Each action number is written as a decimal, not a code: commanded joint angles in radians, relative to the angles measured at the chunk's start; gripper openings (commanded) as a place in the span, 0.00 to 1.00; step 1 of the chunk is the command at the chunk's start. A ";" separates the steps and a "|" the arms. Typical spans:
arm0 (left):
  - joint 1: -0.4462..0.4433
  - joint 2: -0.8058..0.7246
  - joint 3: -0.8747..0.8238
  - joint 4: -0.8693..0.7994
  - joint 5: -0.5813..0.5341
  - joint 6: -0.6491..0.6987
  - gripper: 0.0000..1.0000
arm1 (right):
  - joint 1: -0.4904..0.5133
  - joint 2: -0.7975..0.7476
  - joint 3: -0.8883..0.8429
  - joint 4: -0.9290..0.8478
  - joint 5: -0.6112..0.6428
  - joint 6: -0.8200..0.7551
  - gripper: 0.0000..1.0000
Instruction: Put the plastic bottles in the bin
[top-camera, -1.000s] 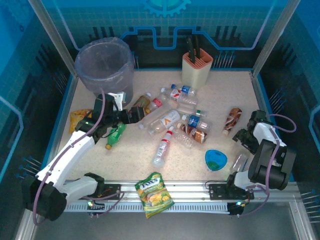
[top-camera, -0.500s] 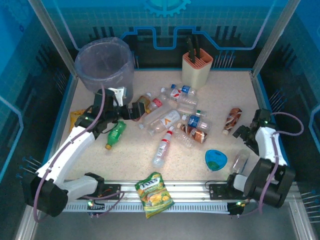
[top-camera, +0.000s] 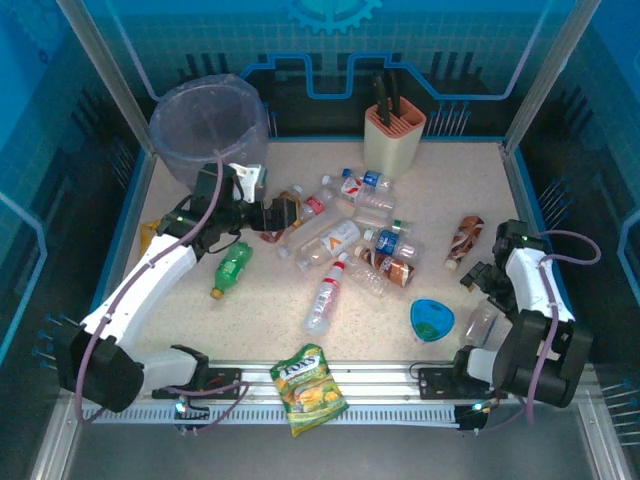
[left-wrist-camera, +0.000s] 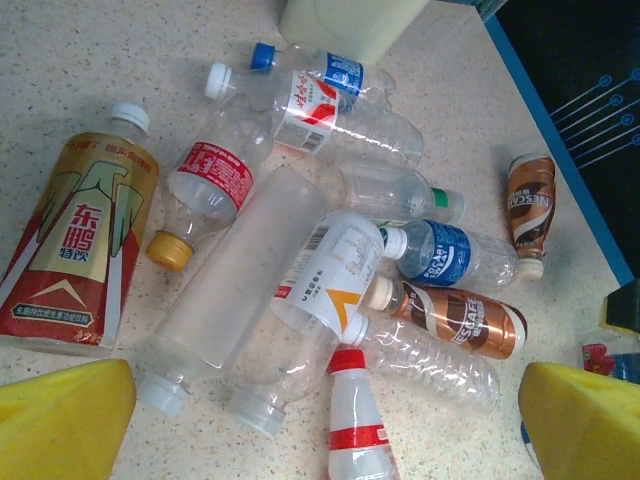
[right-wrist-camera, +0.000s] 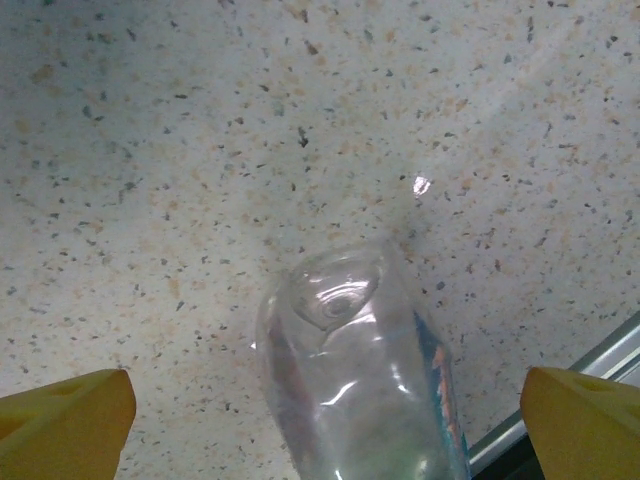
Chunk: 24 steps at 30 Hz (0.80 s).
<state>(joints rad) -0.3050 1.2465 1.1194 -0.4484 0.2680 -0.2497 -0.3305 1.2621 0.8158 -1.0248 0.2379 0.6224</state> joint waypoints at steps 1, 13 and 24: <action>-0.006 0.011 0.027 -0.011 0.042 0.041 0.99 | -0.007 0.017 -0.004 -0.039 0.043 0.041 1.00; -0.006 -0.013 -0.026 0.040 0.049 0.012 0.99 | 0.020 0.076 -0.063 0.043 0.010 0.068 0.86; -0.006 -0.013 -0.032 0.038 0.057 -0.008 0.99 | -0.010 -0.055 0.058 -0.013 -0.103 0.002 0.62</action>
<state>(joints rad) -0.3050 1.2503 1.0988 -0.4210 0.2970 -0.2375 -0.3286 1.2457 0.8192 -0.9966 0.1871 0.6464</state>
